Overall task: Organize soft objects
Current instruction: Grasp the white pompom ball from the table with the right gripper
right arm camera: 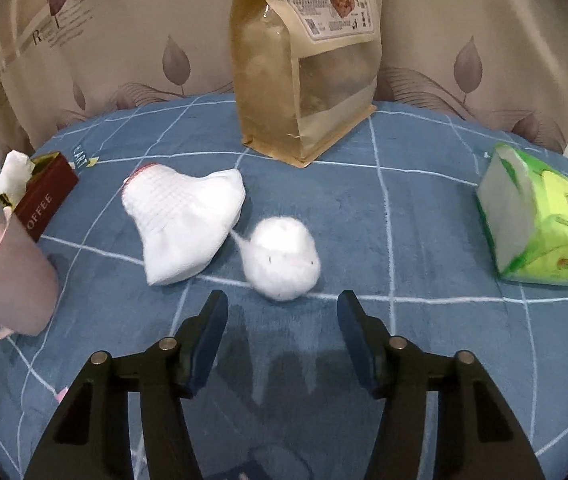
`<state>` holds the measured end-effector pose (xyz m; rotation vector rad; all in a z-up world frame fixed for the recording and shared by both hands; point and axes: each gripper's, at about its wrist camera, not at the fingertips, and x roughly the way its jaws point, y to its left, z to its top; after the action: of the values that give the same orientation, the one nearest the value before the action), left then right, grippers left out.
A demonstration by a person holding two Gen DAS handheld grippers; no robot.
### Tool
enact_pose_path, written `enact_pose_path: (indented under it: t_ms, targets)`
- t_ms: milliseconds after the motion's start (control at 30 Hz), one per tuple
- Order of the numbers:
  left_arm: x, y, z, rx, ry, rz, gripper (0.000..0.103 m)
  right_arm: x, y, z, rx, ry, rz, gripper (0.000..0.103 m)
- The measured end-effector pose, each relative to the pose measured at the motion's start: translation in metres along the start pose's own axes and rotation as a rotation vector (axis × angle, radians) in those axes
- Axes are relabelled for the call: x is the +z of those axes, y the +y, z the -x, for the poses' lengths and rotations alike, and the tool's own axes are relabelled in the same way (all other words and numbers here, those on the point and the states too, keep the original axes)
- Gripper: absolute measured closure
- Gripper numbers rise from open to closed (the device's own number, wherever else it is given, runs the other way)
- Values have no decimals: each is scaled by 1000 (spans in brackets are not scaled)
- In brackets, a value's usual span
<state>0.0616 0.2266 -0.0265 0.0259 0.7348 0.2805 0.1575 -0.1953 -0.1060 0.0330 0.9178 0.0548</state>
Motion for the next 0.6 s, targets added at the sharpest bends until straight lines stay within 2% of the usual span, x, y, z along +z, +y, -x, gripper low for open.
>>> enact_pose_path:
  t_ms: [200,300,367,467,600]
  targets:
    - [-5,-19,13,-101,21,-10,43,11,0,-18,2,-12,11,50]
    - [-4,-37,21,-126,19,-56,43,17,1,-23,-1,-20,22,60]
    - [-2,-51,26,-146,19,-82,43,19,1,-25,-5,-23,25,71]
    - [1,-73,35,-201,17,-112,43,17,-3,-23,8,-30,15,77]
    - [3,-113,43,-288,28,-167,43,7,-13,-14,15,-37,-4,78]
